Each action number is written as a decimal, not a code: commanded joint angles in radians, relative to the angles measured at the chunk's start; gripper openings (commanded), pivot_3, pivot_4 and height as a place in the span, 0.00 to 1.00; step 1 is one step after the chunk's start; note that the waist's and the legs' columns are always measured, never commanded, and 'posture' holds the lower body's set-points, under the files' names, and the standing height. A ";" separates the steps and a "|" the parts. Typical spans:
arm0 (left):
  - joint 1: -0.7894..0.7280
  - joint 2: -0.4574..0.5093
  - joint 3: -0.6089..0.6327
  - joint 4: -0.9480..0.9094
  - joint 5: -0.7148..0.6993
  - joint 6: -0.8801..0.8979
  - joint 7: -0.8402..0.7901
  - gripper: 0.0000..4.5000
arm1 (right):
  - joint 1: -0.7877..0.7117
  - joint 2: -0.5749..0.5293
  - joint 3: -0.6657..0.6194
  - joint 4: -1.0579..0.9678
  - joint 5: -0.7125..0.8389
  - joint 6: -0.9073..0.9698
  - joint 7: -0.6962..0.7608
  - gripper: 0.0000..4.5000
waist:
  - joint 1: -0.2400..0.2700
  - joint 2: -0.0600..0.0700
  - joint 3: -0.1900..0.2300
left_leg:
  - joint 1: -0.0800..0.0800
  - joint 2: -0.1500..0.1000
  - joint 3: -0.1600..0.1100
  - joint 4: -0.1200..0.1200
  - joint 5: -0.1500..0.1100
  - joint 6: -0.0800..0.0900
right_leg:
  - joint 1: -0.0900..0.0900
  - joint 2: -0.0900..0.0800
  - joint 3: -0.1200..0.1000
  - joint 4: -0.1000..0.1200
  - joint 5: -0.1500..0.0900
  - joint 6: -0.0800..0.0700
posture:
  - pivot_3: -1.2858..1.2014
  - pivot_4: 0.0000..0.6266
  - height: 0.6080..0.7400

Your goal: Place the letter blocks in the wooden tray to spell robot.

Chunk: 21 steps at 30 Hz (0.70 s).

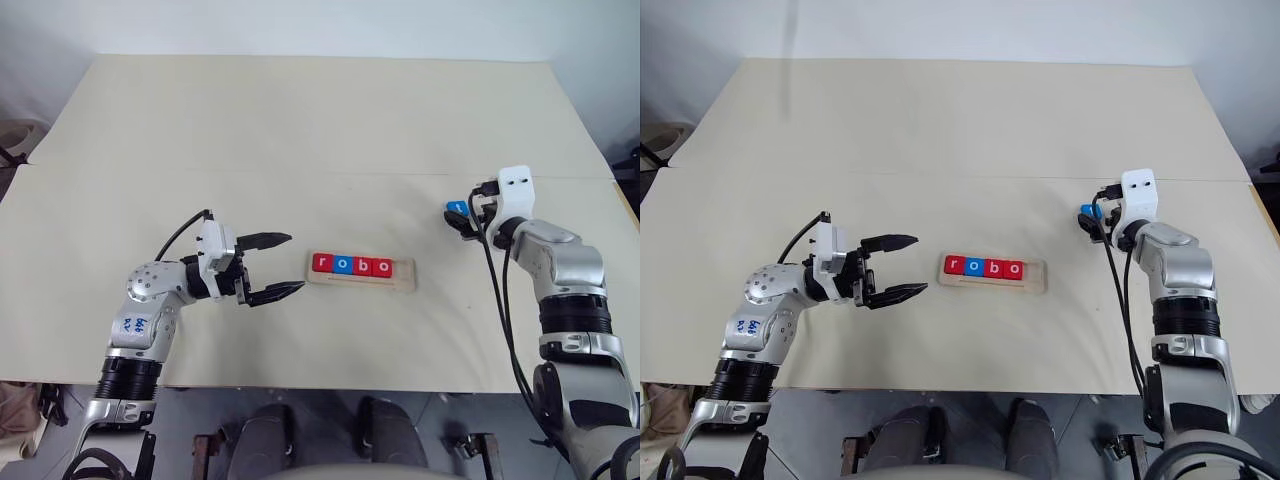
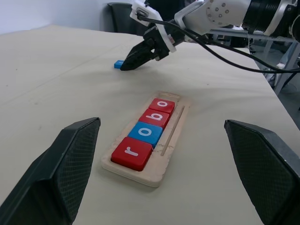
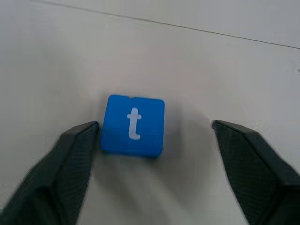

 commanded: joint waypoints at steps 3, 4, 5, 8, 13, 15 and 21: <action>0.012 0.004 0.011 -0.055 -0.005 -0.011 0.014 1.00 | 0.019 0.008 -0.013 -0.032 -0.003 -0.013 -0.010 0.50 | 0.002 0.000 0.000 | 0.000 0.000 0.000 0.000 0.000 0.000 | 0.000 0.000 0.000 0.000 0.000 0.000 | 0.52 0.24 1.00; 0.013 0.004 0.010 -0.057 -0.005 -0.009 0.015 1.00 | 0.030 0.007 -0.018 -0.057 0.004 -0.003 -0.007 0.42 | 0.004 0.000 0.000 | 0.000 0.000 0.000 0.000 0.000 0.000 | 0.000 0.000 0.000 0.000 0.000 0.000 | 0.52 0.24 1.00; 0.013 0.004 0.009 -0.059 -0.005 -0.007 0.016 1.00 | 0.041 0.005 -0.022 -0.082 0.011 0.006 -0.003 0.34 | 0.004 0.000 0.000 | 0.000 0.000 0.000 0.000 0.000 0.000 | 0.000 0.000 0.000 0.000 0.000 0.000 | 0.52 0.24 1.00; 0.008 0.005 0.005 -0.058 -0.009 0.001 0.011 1.00 | 0.100 -0.014 -0.031 -0.230 0.042 0.056 0.025 0.33 | 0.004 0.000 0.000 | 0.000 0.000 0.000 0.000 0.000 0.000 | 0.000 0.000 0.000 0.000 0.000 0.000 | 0.52 0.24 1.00; -0.006 0.011 0.000 -0.036 -0.015 0.016 -0.017 1.00 | 0.286 -0.056 -0.078 -0.630 0.126 0.289 0.034 0.33 | 0.006 0.000 0.000 | -0.001 0.000 0.000 0.000 0.000 0.000 | 0.000 0.000 0.000 -0.001 0.000 0.000 | 0.52 0.24 1.00; -0.012 0.011 -0.001 -0.023 -0.018 0.023 -0.026 1.00 | 0.381 -0.057 -0.101 -0.778 0.150 0.374 0.017 0.33 | 0.007 0.000 0.000 | -0.001 0.000 -0.001 0.000 0.000 0.000 | 0.000 0.000 0.000 -0.001 0.000 0.000 | 0.52 0.24 1.00; -0.051 0.013 -0.011 0.011 -0.018 0.040 -0.065 1.00 | 0.599 0.086 -0.172 -1.094 0.202 0.566 -0.099 0.33 | 0.008 0.000 0.000 | -0.001 0.000 -0.001 0.000 0.000 0.000 | 0.000 0.000 0.000 -0.001 0.000 0.000 | 0.52 0.24 1.00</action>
